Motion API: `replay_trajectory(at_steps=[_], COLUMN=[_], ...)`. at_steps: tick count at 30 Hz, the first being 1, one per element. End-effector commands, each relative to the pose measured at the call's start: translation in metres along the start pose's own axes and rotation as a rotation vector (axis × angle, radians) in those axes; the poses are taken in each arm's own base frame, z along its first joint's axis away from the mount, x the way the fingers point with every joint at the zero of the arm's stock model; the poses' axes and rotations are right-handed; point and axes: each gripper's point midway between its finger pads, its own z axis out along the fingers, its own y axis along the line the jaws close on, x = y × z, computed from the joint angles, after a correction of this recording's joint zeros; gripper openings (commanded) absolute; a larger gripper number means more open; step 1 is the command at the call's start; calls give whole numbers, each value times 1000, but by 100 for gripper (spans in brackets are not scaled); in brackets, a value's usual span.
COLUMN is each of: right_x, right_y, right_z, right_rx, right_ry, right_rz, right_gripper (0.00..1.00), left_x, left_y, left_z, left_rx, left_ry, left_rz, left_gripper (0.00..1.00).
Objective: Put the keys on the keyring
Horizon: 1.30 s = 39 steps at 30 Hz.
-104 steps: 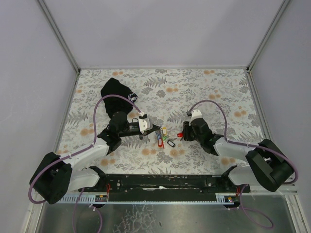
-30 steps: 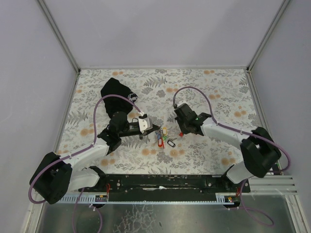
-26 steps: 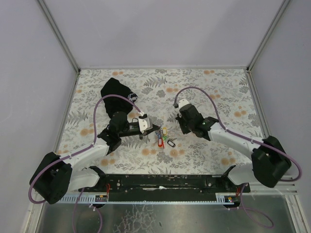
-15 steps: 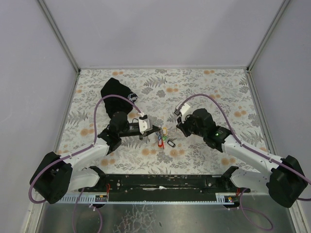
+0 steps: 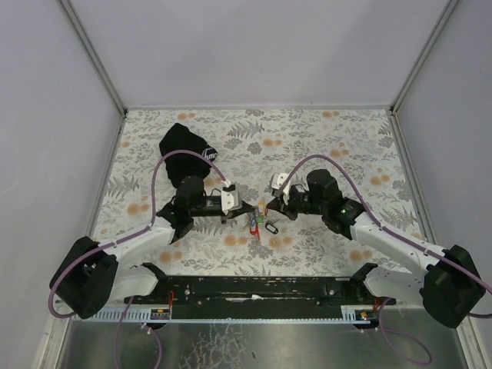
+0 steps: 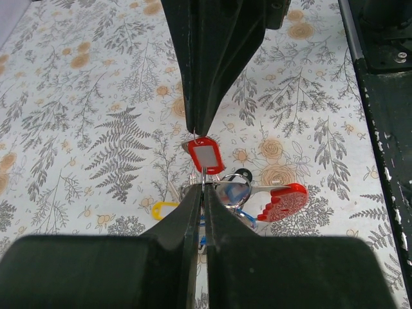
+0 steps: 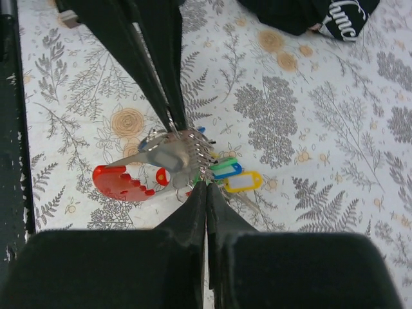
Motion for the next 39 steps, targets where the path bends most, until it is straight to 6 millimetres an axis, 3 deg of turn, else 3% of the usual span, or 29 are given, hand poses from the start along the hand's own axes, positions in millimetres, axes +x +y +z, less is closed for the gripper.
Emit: replay_trajectory(at_steps=[1, 14, 39], right_x=[-39, -48, -43], right_y=[5, 8, 17], right_z=[-2, -6, 0], right_rx=[-81, -92, -22], right_ry=[-134, -155, -81], right_rz=[-160, -194, -295], right_gripper=[0, 0, 0], left_x=[-20, -14, -9], left_y=[6, 4, 2], left_z=[4, 9, 11], left_rx=[32, 64, 97], left_ry=[-50, -39, -8], left_rz=[63, 30, 21], left_gripper=[0, 0, 0])
